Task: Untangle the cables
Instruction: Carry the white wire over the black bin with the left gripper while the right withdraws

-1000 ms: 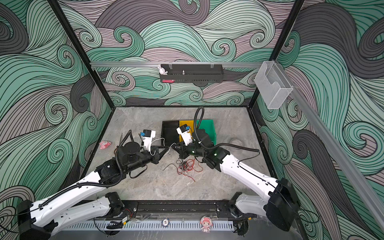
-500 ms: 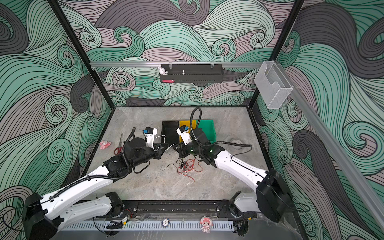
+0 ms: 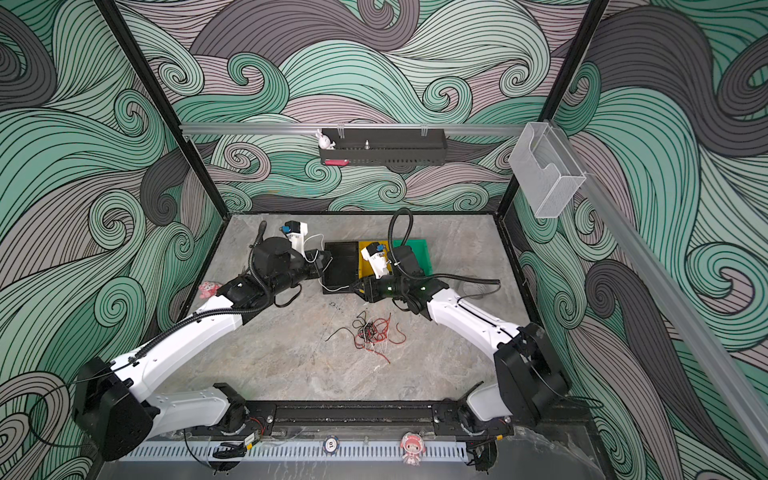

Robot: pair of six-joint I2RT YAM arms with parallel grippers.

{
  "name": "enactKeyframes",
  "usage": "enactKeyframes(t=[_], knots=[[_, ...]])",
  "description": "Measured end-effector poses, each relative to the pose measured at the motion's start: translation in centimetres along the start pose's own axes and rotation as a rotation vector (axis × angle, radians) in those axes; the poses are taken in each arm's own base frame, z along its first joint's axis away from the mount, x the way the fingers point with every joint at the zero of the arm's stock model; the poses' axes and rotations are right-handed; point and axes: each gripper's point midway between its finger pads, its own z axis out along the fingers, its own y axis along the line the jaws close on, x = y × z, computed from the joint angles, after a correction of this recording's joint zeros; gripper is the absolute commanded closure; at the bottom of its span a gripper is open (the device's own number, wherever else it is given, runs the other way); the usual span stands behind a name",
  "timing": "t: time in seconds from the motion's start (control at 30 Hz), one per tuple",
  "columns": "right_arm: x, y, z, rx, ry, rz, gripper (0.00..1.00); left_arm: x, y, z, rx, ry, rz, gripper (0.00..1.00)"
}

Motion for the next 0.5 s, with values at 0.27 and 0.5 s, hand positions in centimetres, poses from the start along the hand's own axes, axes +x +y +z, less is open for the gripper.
enactKeyframes(t=[0.27, 0.5], knots=[[-0.3, 1.7, -3.7, -0.063, -0.062, 0.007, 0.50, -3.9, 2.3, 2.4, -0.083, -0.021, 0.006, 1.00], [0.2, 0.9, -5.6, -0.037, -0.090, 0.016, 0.50, -4.5, 2.6, 5.0, -0.064, 0.020, -0.004, 1.00]])
